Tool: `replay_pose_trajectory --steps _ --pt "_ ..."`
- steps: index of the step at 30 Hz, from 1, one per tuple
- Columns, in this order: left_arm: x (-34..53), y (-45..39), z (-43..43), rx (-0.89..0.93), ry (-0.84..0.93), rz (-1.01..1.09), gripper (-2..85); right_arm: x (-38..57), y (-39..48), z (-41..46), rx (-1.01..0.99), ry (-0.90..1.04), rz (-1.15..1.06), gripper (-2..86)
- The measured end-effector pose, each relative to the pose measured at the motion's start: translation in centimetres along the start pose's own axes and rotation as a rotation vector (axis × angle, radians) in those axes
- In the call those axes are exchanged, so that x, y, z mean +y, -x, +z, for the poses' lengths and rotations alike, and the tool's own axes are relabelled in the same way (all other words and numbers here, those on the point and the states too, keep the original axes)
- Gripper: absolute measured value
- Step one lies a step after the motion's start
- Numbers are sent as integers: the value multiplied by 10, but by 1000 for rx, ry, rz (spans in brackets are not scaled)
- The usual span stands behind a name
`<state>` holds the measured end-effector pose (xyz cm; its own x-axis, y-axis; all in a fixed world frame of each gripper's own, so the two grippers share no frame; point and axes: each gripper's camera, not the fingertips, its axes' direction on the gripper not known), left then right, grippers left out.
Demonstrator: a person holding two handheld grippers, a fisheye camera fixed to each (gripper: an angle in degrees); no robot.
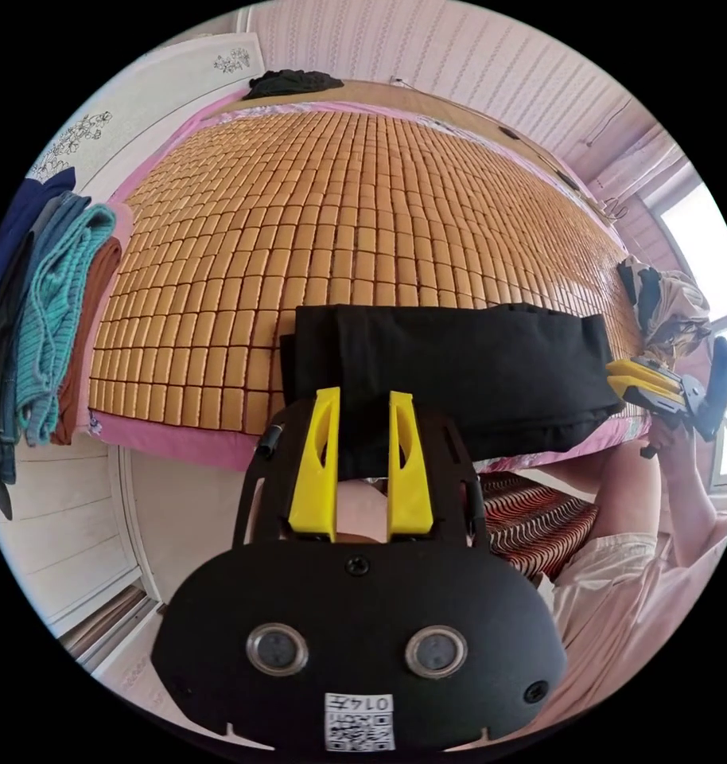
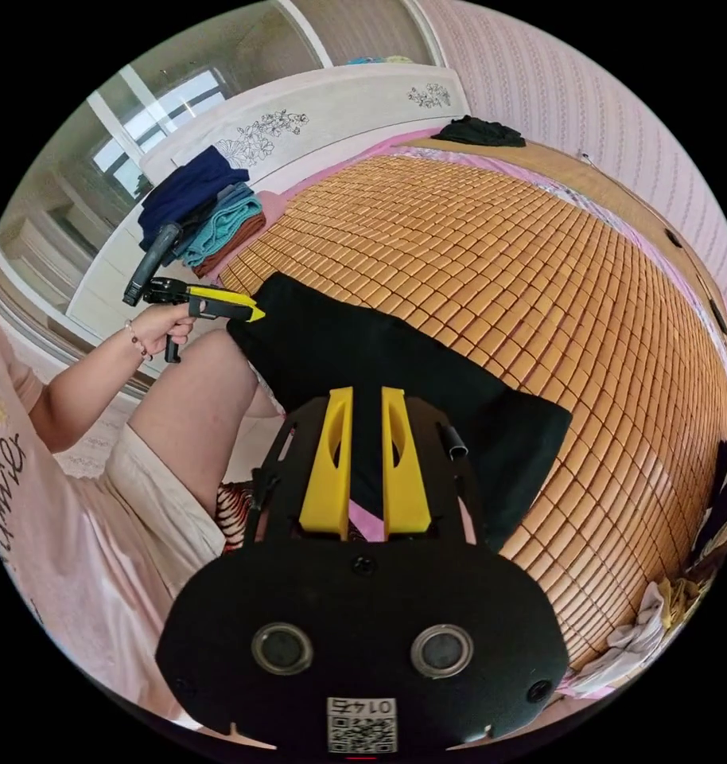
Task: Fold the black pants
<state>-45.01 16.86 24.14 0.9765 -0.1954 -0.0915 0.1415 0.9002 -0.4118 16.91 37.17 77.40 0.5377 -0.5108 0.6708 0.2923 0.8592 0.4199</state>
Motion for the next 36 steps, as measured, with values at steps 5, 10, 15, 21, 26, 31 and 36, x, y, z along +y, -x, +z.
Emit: replay_pose_trajectory --steps 5,10,15,21,26,31,36 --pt "-6 -8 -3 -6 19 75 58 -37 11 8 -100 -44 -14 73" --pt "0 -33 -52 -54 -147 166 30 -43 3 0 -51 -17 -13 73" --pt "-2 -21 -64 -111 -136 146 28 -31 -35 -26 52 -4 114 78" --pt "-11 10 -3 -64 14 17 41 -6 -91 -37 180 20 345 111" --pt "-16 12 0 -33 16 -18 48 10 -127 -39 165 48 528 111" --pt "-23 6 5 -34 22 -29 47 12 -167 -35 -380 -3 614 32" --pt "-37 -22 10 -55 18 61 42 15 -193 -87 -353 -151 630 19"
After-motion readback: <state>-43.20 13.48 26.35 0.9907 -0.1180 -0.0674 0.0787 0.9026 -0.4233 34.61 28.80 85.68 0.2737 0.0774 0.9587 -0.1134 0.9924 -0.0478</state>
